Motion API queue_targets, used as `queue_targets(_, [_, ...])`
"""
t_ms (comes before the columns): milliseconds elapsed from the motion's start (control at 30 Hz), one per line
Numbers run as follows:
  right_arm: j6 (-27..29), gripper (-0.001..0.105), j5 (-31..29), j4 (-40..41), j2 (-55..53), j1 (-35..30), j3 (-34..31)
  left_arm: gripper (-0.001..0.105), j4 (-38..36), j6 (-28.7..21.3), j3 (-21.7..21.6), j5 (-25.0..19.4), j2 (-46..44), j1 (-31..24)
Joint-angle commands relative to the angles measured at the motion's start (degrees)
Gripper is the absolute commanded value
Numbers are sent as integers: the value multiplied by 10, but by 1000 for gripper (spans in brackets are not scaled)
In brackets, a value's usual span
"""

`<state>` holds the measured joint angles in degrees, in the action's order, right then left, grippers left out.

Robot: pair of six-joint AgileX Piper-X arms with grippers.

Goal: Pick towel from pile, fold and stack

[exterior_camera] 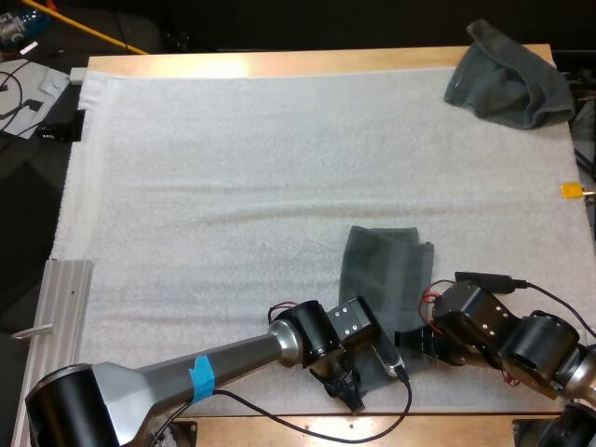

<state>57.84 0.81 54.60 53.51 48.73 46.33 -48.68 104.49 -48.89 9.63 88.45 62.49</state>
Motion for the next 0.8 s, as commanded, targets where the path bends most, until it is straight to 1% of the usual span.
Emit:
queue_targets(0, [4, 0, -1, 4, -2, -1, 3, 45, 8, 9, -1, 9, 3, 3])
queue_targets(67, [4, 0, -1, 3, -2, -1, 3, 43, 8, 10, -1, 17, 6, 3])
queue_targets(133, [2, 0, 1, 3, -3, 0, 3, 45, 16, 10, -1, 31, 9, 3])
queue_targets(167, [0, 0, 1, 6, -2, 1, 3, 45, 22, 11, -1, 54, 8, 2])
queue_targets(233, [0, 0, 0, 4, -2, 0, 3, 46, 26, 13, -2, 78, 10, 2])
queue_targets(367, [1, 0, -1, 4, -1, 0, 3, 46, 28, 16, -2, 95, 17, 2])
queue_targets(433, [0, 0, -1, 5, -2, 0, 4, 43, 27, 17, -2, 96, 17, 2])
queue_targets(567, [0, 0, -2, 4, -1, 0, 3, 28, 27, 20, -2, 97, 21, 1])
queue_targets(767, [1, 0, -3, 3, -2, 1, 3, 20, 19, 24, -3, 98, 24, 2])
